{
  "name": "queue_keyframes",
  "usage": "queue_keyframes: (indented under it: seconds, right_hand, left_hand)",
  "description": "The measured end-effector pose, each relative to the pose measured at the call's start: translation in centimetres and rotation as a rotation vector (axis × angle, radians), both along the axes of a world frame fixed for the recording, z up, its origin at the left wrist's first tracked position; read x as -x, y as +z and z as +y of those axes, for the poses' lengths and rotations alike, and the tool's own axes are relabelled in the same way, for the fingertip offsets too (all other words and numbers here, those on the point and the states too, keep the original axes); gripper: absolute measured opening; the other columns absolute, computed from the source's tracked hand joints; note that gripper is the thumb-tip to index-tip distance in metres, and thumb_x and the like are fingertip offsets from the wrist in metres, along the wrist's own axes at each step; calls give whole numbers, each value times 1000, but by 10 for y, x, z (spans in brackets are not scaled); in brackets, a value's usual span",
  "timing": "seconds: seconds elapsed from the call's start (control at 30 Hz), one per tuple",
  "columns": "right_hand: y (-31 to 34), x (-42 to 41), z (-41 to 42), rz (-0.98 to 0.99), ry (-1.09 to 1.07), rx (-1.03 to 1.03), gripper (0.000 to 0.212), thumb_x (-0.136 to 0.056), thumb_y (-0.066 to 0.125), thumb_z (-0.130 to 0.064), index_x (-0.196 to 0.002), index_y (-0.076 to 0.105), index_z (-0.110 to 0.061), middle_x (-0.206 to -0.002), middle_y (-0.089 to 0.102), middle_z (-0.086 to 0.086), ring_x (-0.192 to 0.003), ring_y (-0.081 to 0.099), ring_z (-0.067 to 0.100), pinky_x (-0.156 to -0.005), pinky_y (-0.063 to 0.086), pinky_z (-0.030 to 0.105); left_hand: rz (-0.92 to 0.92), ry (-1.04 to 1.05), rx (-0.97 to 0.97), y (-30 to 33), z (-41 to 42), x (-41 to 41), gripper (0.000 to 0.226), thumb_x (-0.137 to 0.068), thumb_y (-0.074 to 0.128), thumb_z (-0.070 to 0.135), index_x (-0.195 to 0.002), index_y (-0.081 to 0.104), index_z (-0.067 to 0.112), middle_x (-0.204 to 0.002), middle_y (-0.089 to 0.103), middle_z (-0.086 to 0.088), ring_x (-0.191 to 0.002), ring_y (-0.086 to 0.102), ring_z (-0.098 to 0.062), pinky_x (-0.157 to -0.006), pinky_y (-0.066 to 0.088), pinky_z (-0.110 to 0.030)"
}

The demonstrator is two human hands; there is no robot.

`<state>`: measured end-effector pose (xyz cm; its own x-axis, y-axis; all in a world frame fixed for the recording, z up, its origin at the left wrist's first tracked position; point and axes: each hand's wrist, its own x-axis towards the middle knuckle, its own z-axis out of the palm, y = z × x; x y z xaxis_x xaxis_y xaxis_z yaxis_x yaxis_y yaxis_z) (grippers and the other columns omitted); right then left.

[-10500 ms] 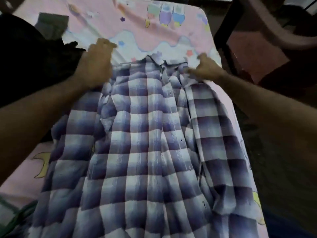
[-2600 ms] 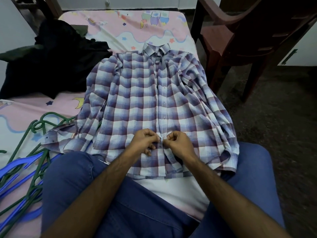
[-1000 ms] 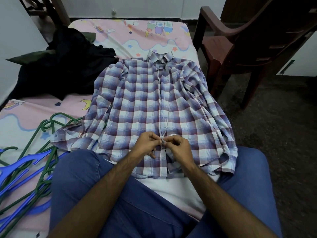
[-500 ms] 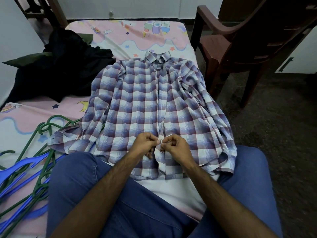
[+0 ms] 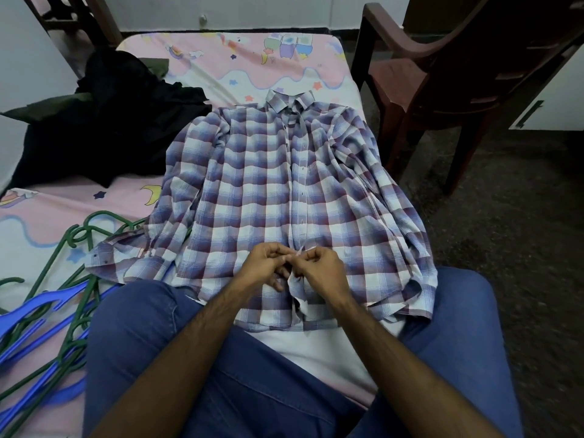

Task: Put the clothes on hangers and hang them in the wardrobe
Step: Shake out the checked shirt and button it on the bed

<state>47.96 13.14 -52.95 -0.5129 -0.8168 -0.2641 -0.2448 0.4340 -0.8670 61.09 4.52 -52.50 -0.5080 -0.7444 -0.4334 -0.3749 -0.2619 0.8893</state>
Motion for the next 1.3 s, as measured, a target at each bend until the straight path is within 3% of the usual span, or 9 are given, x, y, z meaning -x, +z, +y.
queue_keyframes:
  seconds: [0.1,0.2,0.4,0.8,1.03,1.3]
  right_hand:
    - [1,-1,0,77,35,-9,25,-88,75,-41,-87,71,-17,-77,72,-5,-73,69,12,-72,59,26]
    - [-4,1,5,65,32,30,16,-92,70,-26,-82,73,-14,-73,72,-2,-73,69,17,-76,60,39]
    - [-4,12,7,-51,-5,42,8,-88,75,-21,-85,77,-14,-76,76,-3,-72,73,13,-79,62,39]
    - [-3,4,5,-28,-30,29,13,-85,80,-24,-90,71,-16,-79,74,-5,-73,72,10,-73,61,27]
    - [-7,-2,9,23,-52,70,17,-87,79,-25,-97,72,-14,-84,72,-7,-79,70,10,-75,59,23]
    - [-5,-5,13,-16,-60,128,7,-89,77,-20,-94,73,-22,-83,73,-11,-78,71,8,-74,60,21]
  left_hand:
    - [21,-13,11,0,1,-1,17,-98,58,-1,-101,72,9,-80,72,-16,-64,68,-21,-47,58,-34]
    - [43,-2,9,0,2,-1,13,-95,63,1,-100,71,8,-87,75,-13,-70,70,-22,-47,58,-34]
    - [65,31,-46,2,3,1,10,-94,65,1,-100,71,6,-86,73,-15,-67,68,-19,-43,56,-32]
    - [13,26,-36,0,1,1,11,-95,64,2,-99,70,10,-84,68,-13,-56,58,-11,-46,58,-34]
    - [-29,15,0,0,1,3,8,-94,66,3,-99,67,10,-96,69,-20,-57,57,-13,-46,57,-34]
    - [-70,65,59,0,5,8,12,-90,72,8,-100,66,9,-78,66,-6,-56,60,-12,-52,60,-40]
